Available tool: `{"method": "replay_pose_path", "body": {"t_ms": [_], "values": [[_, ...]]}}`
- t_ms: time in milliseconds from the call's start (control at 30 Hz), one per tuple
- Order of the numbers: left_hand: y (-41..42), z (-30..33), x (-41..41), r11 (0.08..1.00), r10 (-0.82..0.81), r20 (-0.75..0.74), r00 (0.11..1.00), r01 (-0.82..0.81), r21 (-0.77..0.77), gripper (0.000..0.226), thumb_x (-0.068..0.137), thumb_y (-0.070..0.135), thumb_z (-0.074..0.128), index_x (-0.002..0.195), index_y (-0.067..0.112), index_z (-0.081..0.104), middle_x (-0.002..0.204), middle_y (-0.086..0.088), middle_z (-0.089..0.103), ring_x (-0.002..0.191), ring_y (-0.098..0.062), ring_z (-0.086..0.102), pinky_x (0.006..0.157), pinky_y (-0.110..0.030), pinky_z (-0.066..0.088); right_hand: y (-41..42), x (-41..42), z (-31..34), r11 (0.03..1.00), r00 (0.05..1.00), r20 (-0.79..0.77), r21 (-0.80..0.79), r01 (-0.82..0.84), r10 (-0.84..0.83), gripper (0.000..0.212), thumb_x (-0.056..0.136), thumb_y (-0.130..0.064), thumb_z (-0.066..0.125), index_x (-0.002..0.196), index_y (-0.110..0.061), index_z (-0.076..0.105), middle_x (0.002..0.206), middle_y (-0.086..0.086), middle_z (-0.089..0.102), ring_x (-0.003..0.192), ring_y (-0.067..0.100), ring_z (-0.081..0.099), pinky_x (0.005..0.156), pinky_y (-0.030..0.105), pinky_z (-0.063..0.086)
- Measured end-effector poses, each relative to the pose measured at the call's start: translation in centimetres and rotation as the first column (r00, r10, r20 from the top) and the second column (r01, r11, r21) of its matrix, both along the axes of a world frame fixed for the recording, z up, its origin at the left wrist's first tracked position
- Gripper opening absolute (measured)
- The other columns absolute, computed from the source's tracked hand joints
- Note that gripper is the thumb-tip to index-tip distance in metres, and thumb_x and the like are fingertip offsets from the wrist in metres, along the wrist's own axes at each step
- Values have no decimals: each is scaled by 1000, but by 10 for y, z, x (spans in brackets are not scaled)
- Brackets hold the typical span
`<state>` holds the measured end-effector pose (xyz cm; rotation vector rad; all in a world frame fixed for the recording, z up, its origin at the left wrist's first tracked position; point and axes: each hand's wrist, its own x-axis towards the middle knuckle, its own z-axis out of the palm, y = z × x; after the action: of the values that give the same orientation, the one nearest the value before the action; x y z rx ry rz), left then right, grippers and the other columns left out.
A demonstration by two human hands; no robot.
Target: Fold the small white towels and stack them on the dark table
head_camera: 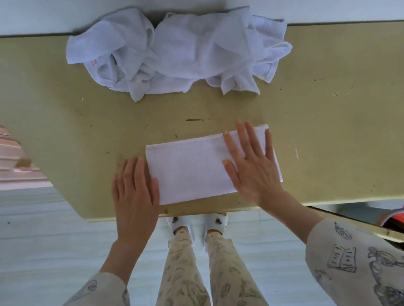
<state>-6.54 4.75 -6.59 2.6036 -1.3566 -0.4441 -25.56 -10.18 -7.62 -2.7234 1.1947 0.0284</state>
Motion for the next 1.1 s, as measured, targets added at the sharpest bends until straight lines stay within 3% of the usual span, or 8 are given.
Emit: {"method": "replay_pose_path", "body": {"t_ms": [133,233,400,533,733,867,933,1100], "values": [[-23,15,-20,877,475,-190,859,-480,24,43,91,35,50,119,2,50,119,-18,46,110,-34,39,95,-41,29,21,26,-7,997,997,29,7,-77,77,53,96,-35,27,143,-9,29,151,15,30,140,29,21,114,52,10],[-38,20,-25,786,612,-256,748,-611,93,47,86,37,60,116,3,49,121,-15,43,113,-31,36,96,-36,27,25,32,-17,999,999,18,17,-45,44,55,94,-35,28,141,-6,34,150,14,33,139,28,24,113,53,12],[-50,22,-22,783,622,-253,741,-585,210,39,88,34,57,116,6,53,124,-14,40,116,-31,37,97,-39,30,27,32,-21,999,999,20,1,-44,43,56,94,-36,27,142,-8,35,150,13,32,140,27,24,113,52,13],[-54,32,-17,806,592,-314,742,-556,205,31,90,28,54,111,5,50,105,-10,52,97,-29,51,89,-41,43,27,32,-21,999,999,18,15,-39,39,57,94,-36,26,143,-8,31,152,13,29,141,26,19,113,52,10],[-53,34,0,719,650,-625,432,-615,323,34,81,9,66,111,-2,54,101,-8,60,93,-28,59,82,-41,50,27,33,-20,999,999,17,29,-37,37,58,94,-37,25,144,-8,29,152,13,27,142,26,16,113,52,9],[-54,42,4,720,621,-708,334,-600,348,6,83,4,63,85,3,58,90,-9,62,88,-28,60,85,-43,51,27,33,-20,999,999,18,34,-35,34,58,94,-38,24,144,-8,30,152,13,27,142,26,18,113,52,10],[-54,42,4,702,607,-737,298,-635,321,16,87,11,61,73,8,54,82,-6,60,78,-24,59,81,-40,50,27,33,-20,999,999,17,33,-33,33,58,94,-38,24,144,-8,30,152,12,27,142,27,20,113,52,11],[-54,32,2,697,624,-657,423,-681,225,27,95,28,44,78,8,50,79,-10,45,74,-20,42,65,-33,35,27,33,-20,999,999,24,34,-28,27,57,94,-37,26,143,-8,32,152,12,29,141,27,21,113,52,12]]}}
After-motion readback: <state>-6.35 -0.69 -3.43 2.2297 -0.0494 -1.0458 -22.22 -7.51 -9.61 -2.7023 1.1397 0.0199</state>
